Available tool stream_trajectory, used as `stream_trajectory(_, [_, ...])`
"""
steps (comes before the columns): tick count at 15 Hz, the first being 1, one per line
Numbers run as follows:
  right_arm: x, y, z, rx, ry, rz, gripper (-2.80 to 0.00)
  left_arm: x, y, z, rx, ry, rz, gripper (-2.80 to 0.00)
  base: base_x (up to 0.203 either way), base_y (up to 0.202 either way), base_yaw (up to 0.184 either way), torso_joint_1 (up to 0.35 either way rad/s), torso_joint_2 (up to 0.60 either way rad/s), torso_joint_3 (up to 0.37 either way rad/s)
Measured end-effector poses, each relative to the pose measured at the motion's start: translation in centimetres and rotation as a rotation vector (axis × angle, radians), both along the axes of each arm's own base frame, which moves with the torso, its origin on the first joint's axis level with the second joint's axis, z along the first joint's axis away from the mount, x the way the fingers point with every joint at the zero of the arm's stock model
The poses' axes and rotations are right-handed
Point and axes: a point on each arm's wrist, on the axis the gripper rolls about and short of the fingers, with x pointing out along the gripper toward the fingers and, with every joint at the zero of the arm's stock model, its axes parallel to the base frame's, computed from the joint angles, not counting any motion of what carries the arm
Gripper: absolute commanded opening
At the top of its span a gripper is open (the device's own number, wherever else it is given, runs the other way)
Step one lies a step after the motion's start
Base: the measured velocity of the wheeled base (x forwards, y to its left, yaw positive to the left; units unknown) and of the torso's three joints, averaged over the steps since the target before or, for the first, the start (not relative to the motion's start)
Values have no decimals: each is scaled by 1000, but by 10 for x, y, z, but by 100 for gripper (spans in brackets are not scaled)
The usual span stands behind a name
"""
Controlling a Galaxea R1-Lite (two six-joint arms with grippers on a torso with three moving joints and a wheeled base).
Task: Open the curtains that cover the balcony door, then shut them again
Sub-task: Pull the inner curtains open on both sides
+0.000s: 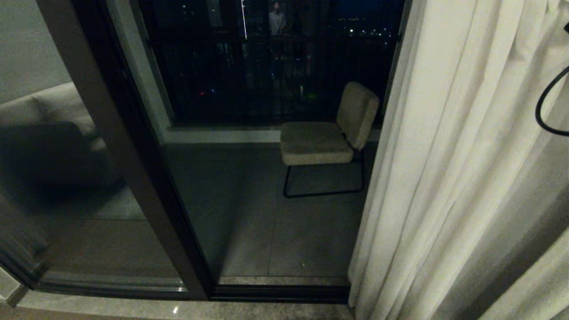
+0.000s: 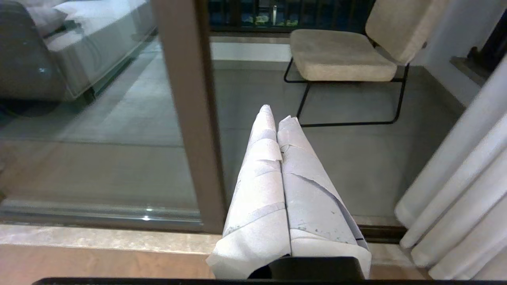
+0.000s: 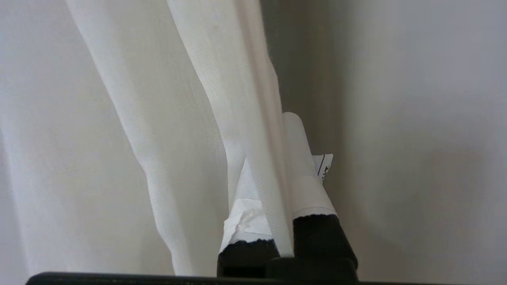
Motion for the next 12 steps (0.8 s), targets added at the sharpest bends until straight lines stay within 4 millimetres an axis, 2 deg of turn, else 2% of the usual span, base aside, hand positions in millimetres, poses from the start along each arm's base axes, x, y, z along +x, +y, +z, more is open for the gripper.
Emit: stream_trajectory(12, [1,0,-2,0,-1,1,-280,0,0,0,-1,0,0,-280,0,-188,2,2,1,2])
